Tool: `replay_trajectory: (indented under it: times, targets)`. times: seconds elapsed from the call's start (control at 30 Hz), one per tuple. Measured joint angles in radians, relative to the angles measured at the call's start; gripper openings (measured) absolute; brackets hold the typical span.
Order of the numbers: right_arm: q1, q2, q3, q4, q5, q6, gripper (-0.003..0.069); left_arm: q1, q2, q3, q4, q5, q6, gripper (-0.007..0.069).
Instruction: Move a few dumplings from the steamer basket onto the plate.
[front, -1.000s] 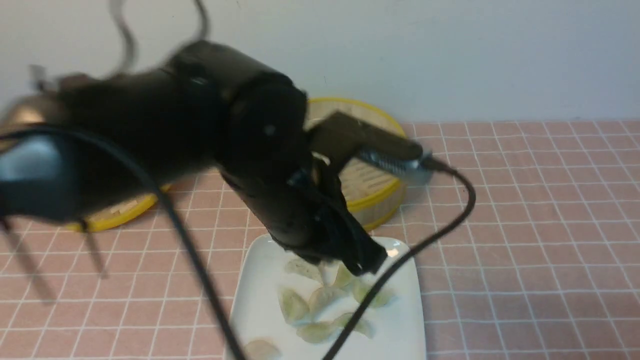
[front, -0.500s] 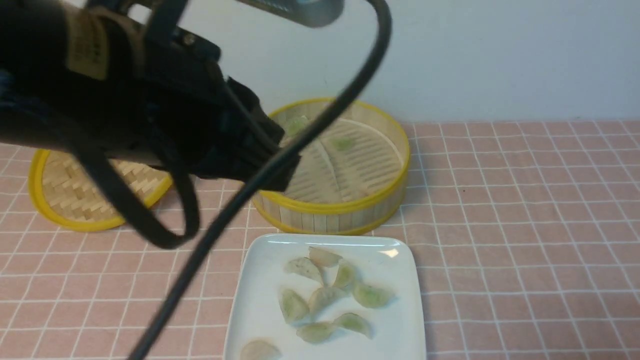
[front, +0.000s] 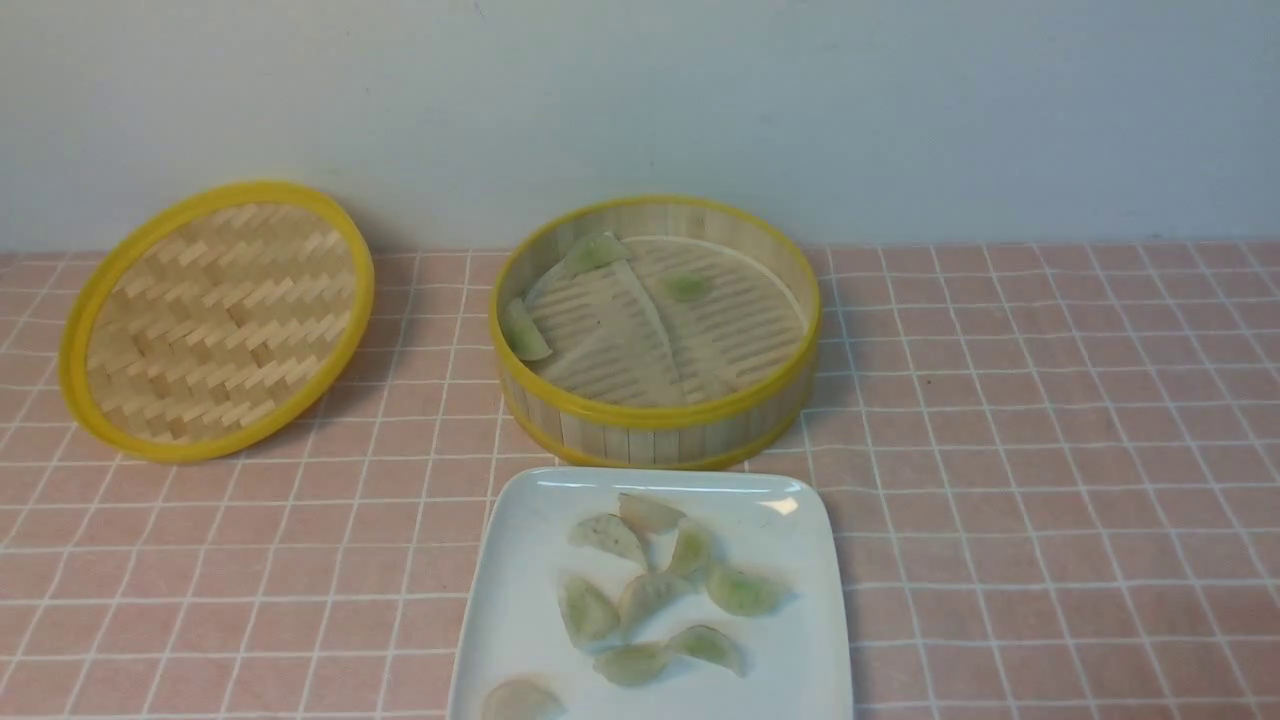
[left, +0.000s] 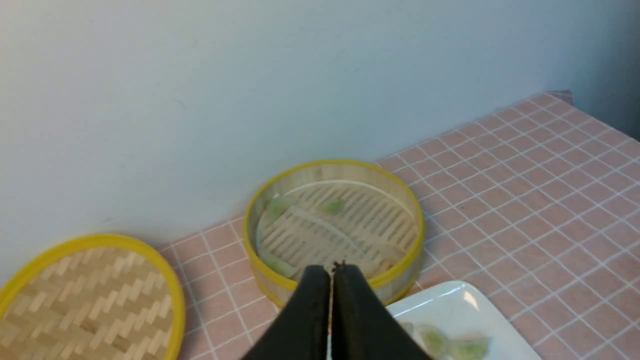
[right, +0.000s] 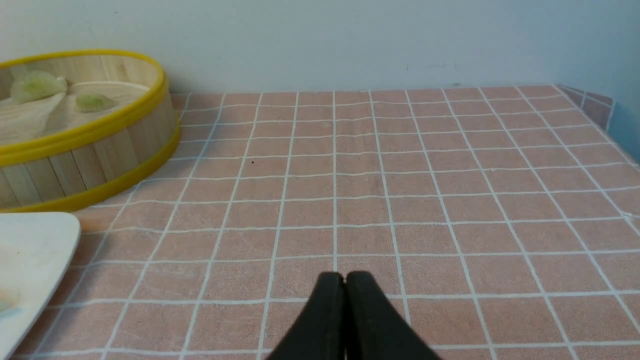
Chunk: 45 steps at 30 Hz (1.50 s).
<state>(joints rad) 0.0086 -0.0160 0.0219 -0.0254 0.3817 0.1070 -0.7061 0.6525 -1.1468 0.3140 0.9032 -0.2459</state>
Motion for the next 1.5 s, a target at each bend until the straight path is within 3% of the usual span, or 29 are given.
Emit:
replay_trajectory:
  times: [0.1,0.3,0.5,0.63,0.87,1.5]
  targets:
    - [0.0,0.0,0.0,0.0,0.0,0.0,-0.0013,0.099,-0.138,0.168,-0.029,-0.089,0.014,-0.0006]
    - [0.0,0.0,0.0,0.0,0.0,0.0,-0.0013,0.41,-0.447,0.667,-0.173,-0.352,0.117,-0.0006]
    - [0.0,0.0,0.0,0.0,0.0,0.0,-0.0013,0.557,-0.643,1.055,-0.251,-0.574,0.167,-0.0006]
    - [0.0,0.0,0.0,0.0,0.0,0.0,-0.0013,0.581,-0.663,1.171,-0.258,-0.619,0.182,-0.0006]
    - [0.0,0.0,0.0,0.0,0.0,0.0,-0.0013,0.6,-0.663,1.176,-0.271,-0.532,0.209,-0.0006]
    - [0.0,0.0,0.0,0.0,0.0,0.0,-0.0013,0.643,-0.663,1.176,-0.303,-0.524,0.223,-0.0006]
